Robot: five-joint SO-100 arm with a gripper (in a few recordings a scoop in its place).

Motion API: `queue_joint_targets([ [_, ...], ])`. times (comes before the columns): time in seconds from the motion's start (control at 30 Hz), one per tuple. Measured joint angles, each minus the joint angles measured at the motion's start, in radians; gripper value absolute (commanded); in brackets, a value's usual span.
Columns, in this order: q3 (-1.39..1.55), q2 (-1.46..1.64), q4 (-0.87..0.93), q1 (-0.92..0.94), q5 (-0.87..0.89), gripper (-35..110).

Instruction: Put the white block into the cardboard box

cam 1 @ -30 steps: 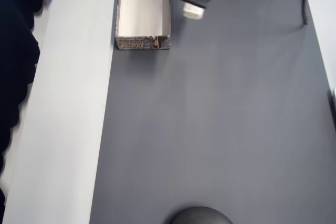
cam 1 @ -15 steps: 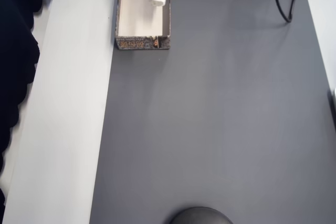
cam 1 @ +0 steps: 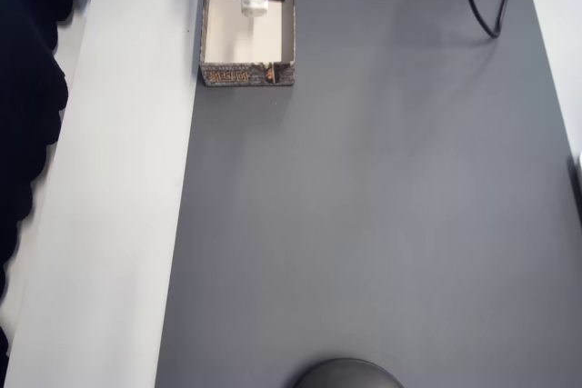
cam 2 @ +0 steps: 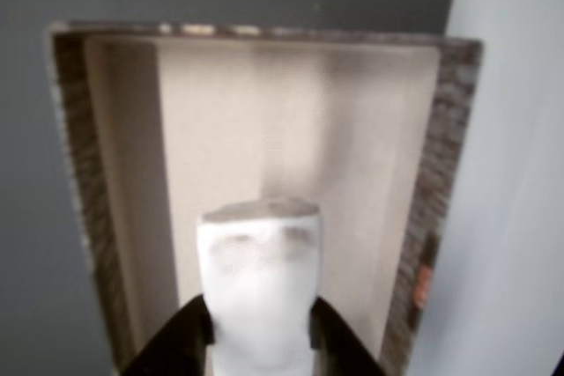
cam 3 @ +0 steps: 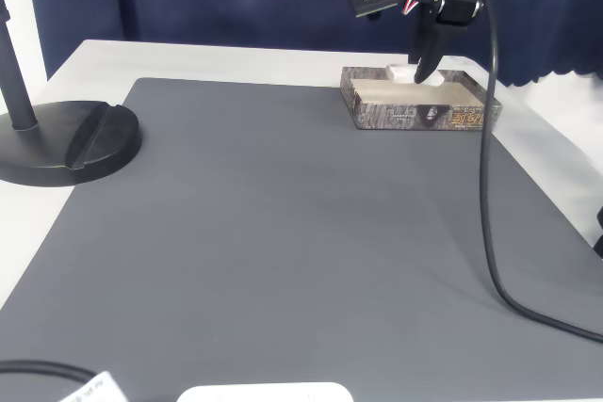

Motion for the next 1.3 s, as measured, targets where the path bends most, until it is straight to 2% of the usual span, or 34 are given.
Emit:
queue_joint_targets([
  [0.37, -0.13, -0.127, 0.0, 0.021, 0.017, -2],
  [1.17, -0.179, -0.221, 0.0, 0.021, 0.015, -2],
  [1.3, -0.179, -0.221, 0.0, 0.021, 0.015, 6],
])
